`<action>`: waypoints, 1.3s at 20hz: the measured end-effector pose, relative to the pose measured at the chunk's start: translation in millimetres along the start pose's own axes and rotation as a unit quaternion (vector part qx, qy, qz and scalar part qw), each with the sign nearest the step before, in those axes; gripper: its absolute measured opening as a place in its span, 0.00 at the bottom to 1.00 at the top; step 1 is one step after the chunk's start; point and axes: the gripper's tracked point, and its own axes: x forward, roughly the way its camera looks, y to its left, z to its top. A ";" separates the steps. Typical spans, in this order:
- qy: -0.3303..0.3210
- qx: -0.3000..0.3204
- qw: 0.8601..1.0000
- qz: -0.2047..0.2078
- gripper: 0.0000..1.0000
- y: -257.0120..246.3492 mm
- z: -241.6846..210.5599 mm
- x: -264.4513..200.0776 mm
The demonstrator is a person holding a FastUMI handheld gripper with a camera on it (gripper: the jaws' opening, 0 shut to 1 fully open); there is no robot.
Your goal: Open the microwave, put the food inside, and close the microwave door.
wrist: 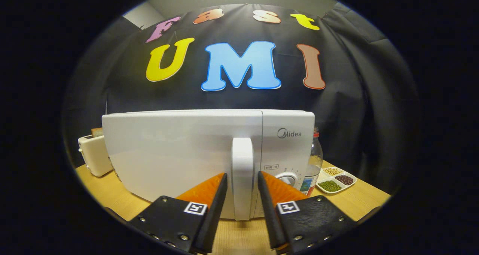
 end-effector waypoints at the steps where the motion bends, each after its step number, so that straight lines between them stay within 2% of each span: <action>1: 0.000 0.003 1.000 0.001 0.38 0.7 -1.3 0.8; 2: -0.007 0.005 1.000 0.007 0.38 1.9 1.5 -0.1; 3: -0.006 0.004 1.000 0.005 0.30 2.4 -0.5 5.5; 8: 0.000 0.010 1.000 0.017 0.26 3.1 -0.2 1.6; 9: 0.002 0.013 1.000 0.020 0.15 2.7 0.5 -0.9; 17: 0.012 0.063 0.996 0.066 0.15 4.6 -2.5 -3.3; 18: 0.012 0.063 0.996 0.065 0.07 4.4 -0.2 -7.8; 21: 0.021 0.057 0.996 0.064 0.08 5.6 -2.3 -10.6; 26: 0.035 0.008 0.996 0.083 0.07 16.3 -7.7 -59.0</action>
